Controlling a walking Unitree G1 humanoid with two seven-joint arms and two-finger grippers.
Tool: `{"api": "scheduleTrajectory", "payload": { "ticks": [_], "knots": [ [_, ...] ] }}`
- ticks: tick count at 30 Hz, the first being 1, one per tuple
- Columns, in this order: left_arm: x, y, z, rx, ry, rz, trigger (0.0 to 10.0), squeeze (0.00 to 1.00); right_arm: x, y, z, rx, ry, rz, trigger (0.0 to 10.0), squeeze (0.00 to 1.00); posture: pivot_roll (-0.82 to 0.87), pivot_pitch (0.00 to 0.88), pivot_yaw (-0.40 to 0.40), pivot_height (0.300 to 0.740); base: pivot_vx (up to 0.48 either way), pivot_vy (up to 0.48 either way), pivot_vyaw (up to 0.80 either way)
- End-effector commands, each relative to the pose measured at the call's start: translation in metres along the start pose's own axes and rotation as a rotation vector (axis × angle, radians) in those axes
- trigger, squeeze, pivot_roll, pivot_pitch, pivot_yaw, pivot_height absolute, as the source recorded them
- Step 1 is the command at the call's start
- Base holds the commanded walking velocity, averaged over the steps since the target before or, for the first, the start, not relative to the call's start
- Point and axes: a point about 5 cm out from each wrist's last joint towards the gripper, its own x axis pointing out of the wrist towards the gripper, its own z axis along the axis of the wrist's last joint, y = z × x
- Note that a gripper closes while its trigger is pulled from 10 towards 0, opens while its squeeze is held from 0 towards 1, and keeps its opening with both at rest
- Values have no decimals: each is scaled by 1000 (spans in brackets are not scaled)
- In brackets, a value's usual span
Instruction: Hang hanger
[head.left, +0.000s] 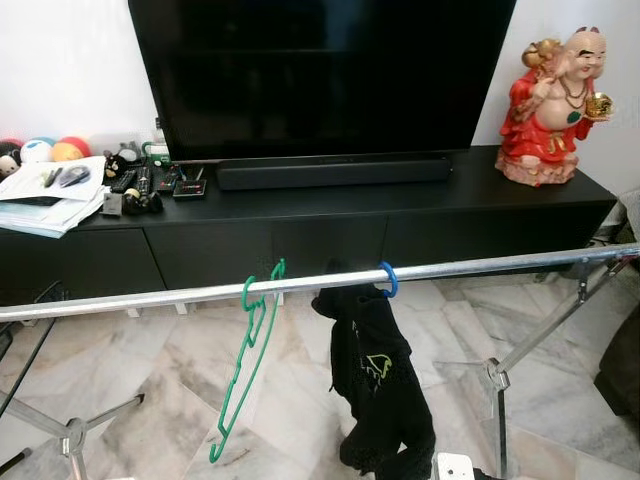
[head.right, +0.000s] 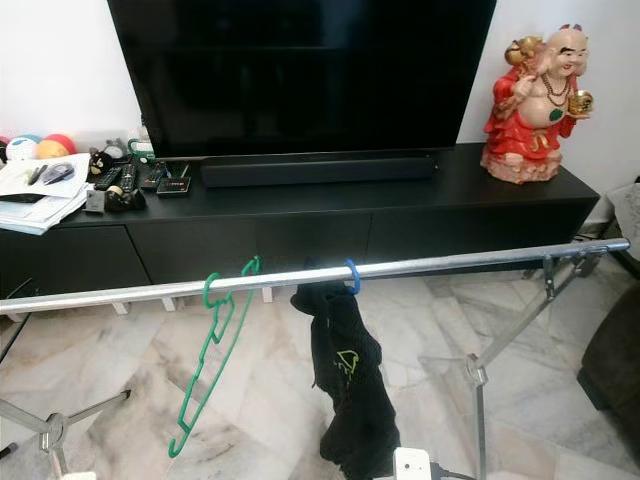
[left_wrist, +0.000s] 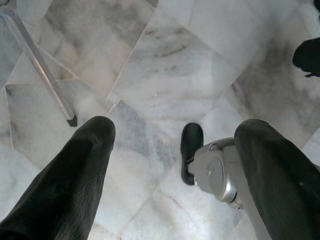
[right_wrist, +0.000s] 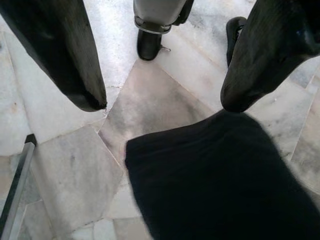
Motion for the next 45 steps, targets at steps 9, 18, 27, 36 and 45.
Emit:
{"api": "scheduleTrajectory", "payload": {
  "ticks": [9,18,27,36,45],
  "knots": [
    [7,-15,5,14,-13,-38,10000,0,-3,-15,-8,4,21,-21,10000,0,105,0,15,740,0,0,0],
    [5,-17,-2,10,2,-41,10000,0,-7,-30,-15,8,36,-38,10000,0,105,0,16,740,0,0,0],
    [4,-19,-6,6,9,-49,10000,0,-7,-21,-22,6,48,-25,10000,0,109,0,13,740,-27,0,0],
    [5,-19,-5,0,4,-47,10000,0,-5,-7,-17,3,33,-10,10000,0,107,0,12,740,-290,0,0],
    [5,-21,-3,-8,-2,-48,10000,0,-3,1,-12,1,23,-3,10000,0,106,0,8,740,-310,0,0]
  ]
}}
